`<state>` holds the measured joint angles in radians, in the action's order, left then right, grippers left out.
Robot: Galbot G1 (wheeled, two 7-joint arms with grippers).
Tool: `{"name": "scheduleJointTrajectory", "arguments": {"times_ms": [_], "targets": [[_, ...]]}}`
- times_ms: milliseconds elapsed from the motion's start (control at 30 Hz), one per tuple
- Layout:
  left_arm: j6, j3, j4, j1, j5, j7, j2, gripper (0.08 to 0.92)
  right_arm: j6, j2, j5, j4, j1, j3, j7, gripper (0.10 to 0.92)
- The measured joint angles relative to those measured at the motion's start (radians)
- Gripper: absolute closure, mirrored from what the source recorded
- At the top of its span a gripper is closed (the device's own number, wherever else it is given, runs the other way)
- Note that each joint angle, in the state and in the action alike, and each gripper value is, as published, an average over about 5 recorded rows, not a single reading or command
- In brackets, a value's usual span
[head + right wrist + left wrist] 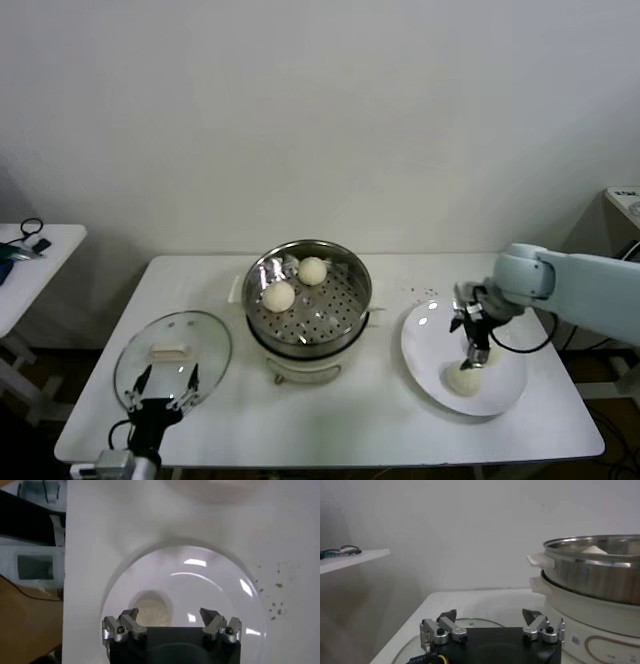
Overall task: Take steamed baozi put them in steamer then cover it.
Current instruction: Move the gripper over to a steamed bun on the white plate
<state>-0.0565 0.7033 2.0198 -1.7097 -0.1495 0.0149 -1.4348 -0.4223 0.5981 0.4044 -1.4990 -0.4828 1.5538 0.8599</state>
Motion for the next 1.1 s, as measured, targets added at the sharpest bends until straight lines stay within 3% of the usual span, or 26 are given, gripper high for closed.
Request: {"name": "scheduleJointTrajectory", "arguments": {"times_ms": [700,1100], "targets": [[0.002,-0.006,-0.007,-0.004,0.015,-0.001,-0.003,0.177,-0.014,-0.006,-0.099,0.061,0.24,-0.177,-0.021,0.205],[0.002,-0.005,0.005,-0.009,0.016,-0.002,-0.003,0.177,-0.004,-0.005,-0.118,0.039,0.214,-0.167,0.0,0.351]]}}
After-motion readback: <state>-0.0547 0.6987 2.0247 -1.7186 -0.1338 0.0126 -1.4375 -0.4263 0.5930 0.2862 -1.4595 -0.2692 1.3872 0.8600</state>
